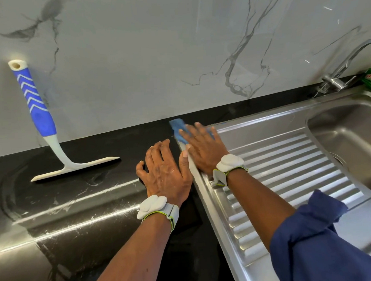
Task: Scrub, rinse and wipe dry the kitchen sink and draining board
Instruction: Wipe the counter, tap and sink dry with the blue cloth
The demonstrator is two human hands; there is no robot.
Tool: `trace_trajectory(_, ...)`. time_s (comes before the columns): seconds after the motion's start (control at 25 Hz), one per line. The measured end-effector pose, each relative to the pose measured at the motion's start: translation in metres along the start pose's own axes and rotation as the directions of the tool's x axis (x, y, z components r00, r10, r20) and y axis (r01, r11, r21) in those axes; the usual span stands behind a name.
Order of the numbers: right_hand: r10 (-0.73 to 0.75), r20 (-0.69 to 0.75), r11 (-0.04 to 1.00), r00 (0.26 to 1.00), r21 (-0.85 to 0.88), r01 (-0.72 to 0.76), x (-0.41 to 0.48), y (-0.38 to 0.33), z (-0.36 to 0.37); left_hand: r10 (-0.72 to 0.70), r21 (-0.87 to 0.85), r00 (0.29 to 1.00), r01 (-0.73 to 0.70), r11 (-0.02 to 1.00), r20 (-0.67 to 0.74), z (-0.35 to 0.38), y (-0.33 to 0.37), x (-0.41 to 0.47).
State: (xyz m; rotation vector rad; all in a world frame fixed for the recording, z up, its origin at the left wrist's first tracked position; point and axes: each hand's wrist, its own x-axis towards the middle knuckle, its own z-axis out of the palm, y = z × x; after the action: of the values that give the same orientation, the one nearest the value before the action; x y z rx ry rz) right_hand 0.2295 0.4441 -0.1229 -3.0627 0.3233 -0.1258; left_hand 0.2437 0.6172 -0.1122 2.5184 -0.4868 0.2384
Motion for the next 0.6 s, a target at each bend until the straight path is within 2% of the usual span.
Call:
trace_trajectory(0.08, 0.319, -0.045, 0.948, 0.947, 0.012, -0.319, 0.001, 0.015, 0.005, -0.005, 0.014, 1.000, 0.004, 1.000, 0.022, 0.000, -0.002, 0.000)
trace_trajectory(0.12, 0.442, -0.022, 0.896, 0.897, 0.050, -0.441, 0.002, 0.019, 0.006, -0.012, 0.018, 0.999, 0.012, 1.000, 0.032, 0.000, -0.002, 0.001)
trace_trajectory(0.16, 0.500, 0.002, 0.864, 0.866, 0.069, -0.499, 0.001, 0.020, 0.005, -0.018, 0.019, 0.999, 0.017, 1.000, 0.038, 0.000, 0.000, 0.001)
trace_trajectory(0.2, 0.488, 0.002, 0.870, 0.873, 0.073, -0.487, 0.000, 0.017, 0.004, -0.023, 0.017, 0.999, 0.022, 1.000, 0.039, 0.000, 0.001, 0.001)
trace_trajectory(0.24, 0.405, -0.002, 0.912, 0.914, 0.067, -0.404, -0.002, 0.012, 0.003, -0.026, 0.017, 0.999, 0.025, 1.000, 0.037, 0.000, 0.003, 0.001)
trace_trajectory(0.32, 0.129, 0.019, 0.989, 0.991, 0.074, -0.130, -0.010, -0.007, 0.000, -0.023, 0.019, 0.999, 0.022, 1.000, 0.033, 0.000, 0.004, 0.003)
trace_trajectory(0.36, 0.023, 0.052, 0.994, 0.998, 0.108, -0.028, -0.017, -0.015, 0.000, -0.020, 0.016, 0.999, 0.020, 1.000, 0.026, 0.001, 0.004, 0.002)
trace_trajectory(0.4, -0.019, 0.089, 0.989, 0.996, 0.146, 0.006, -0.024, -0.022, -0.001, -0.017, 0.010, 1.000, 0.017, 1.000, 0.021, 0.000, 0.004, 0.002)
trace_trajectory(0.6, 0.120, 0.114, 0.975, 0.986, 0.176, -0.139, -0.073, -0.044, -0.013, -0.028, -0.010, 0.999, 0.028, 1.000, 0.023, -0.004, 0.004, 0.002)
